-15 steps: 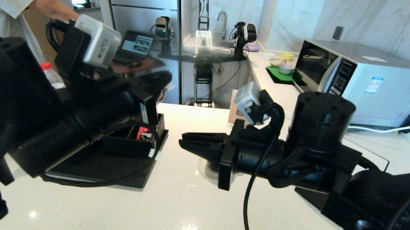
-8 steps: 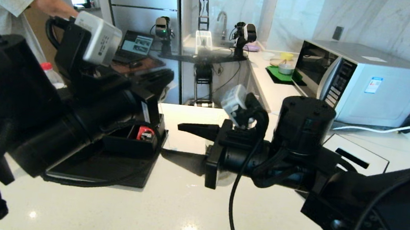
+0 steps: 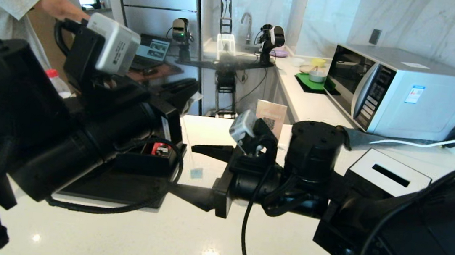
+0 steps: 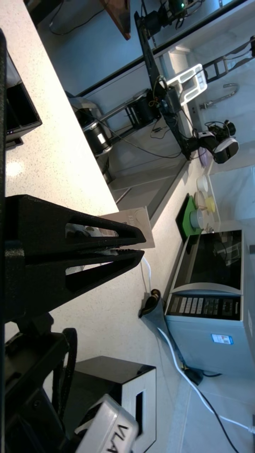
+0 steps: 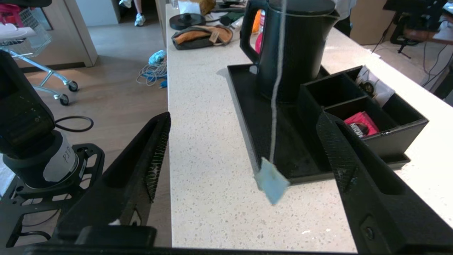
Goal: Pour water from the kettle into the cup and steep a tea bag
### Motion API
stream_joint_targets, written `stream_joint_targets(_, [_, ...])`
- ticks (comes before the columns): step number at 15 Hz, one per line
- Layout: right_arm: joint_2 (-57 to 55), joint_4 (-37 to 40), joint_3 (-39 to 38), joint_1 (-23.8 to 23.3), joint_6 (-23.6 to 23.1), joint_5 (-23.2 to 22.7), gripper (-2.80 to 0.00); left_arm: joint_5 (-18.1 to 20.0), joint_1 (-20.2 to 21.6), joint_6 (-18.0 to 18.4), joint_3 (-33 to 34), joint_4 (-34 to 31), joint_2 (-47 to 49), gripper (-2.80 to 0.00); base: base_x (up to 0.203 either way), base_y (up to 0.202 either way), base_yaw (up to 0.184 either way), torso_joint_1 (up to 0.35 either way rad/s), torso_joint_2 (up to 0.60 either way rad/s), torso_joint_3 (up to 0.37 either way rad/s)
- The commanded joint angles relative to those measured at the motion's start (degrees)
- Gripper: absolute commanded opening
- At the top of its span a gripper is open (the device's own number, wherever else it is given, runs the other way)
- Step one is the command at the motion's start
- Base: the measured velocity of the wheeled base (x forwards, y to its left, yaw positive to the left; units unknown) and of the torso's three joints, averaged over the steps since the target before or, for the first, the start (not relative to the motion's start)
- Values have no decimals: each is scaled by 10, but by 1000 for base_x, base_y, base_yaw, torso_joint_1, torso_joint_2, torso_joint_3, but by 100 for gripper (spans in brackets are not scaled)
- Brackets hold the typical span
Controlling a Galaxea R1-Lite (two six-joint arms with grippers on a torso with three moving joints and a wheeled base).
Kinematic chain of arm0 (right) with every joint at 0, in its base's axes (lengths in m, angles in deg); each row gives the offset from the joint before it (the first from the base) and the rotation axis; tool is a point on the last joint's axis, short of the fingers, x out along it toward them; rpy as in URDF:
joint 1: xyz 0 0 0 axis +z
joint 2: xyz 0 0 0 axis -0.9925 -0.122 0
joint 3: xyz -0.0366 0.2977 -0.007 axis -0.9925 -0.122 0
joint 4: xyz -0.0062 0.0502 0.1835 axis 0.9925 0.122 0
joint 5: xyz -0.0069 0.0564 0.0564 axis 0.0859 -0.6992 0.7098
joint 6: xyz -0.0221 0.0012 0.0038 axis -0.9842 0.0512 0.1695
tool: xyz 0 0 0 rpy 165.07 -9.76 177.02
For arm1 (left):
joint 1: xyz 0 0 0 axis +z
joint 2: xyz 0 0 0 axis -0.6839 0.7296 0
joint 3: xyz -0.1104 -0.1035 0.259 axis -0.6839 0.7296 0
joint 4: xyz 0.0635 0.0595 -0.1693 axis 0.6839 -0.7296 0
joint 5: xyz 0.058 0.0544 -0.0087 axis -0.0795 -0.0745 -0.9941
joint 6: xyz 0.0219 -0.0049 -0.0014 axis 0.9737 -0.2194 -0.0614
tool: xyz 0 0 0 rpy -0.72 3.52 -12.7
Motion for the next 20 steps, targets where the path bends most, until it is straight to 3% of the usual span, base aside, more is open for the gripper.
stream_joint_targets(1, [-10, -3, 1, 2, 0, -3, 0, -1, -2, 2, 0, 3, 1, -280, 0, 0, 0, 0, 0, 0])
stream_joint_targets(10, [-18, -4, -2, 4, -1, -3, 0, -1, -4, 2, 1, 3, 2, -280, 0, 0, 0, 0, 0, 0])
stream_joint_targets(11, [-18, -4, -3, 4, 0, -3, -280, -1, -4, 2, 2, 3, 2, -280, 0, 0, 0, 0, 0, 0])
stream_joint_targets(20, [-23, -4, 0, 4, 0, -3, -280, -1, -4, 2, 1, 3, 2, -280, 0, 0, 0, 0, 0, 0])
